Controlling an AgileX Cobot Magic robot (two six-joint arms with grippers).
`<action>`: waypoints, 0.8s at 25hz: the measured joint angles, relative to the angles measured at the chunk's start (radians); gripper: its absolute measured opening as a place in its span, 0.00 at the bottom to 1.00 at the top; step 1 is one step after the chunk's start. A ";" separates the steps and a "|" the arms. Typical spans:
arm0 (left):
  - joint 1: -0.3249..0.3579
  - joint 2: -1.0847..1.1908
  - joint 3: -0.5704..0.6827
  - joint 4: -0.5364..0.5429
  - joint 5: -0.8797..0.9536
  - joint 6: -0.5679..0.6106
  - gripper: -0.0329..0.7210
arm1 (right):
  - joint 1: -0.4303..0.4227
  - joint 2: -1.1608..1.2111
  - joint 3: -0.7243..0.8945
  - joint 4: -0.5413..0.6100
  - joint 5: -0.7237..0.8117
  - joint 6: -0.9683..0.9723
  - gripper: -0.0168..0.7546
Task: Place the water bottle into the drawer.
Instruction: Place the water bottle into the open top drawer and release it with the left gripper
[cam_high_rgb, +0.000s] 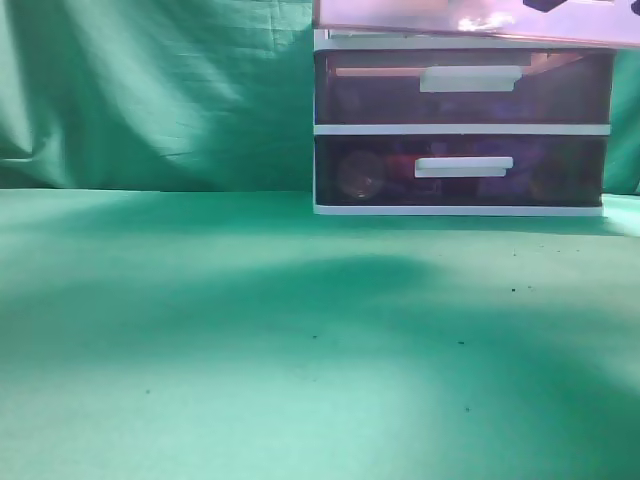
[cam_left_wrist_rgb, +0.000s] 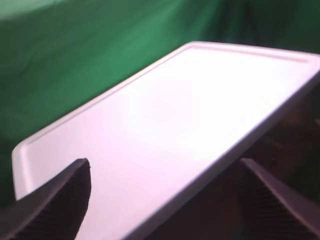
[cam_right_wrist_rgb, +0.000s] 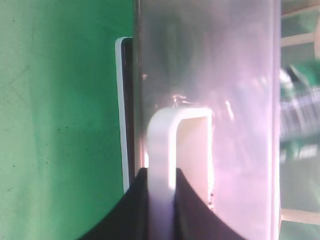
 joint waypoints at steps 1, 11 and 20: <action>0.015 0.000 0.000 0.026 0.028 -0.031 0.78 | 0.000 0.000 0.000 0.000 0.001 0.000 0.13; 0.094 0.037 0.000 -0.347 0.125 0.120 0.56 | 0.000 0.000 0.000 -0.004 0.007 0.014 0.13; 0.066 -0.123 0.000 -0.291 0.334 0.187 0.04 | 0.000 0.000 0.005 -0.005 -0.013 0.021 0.13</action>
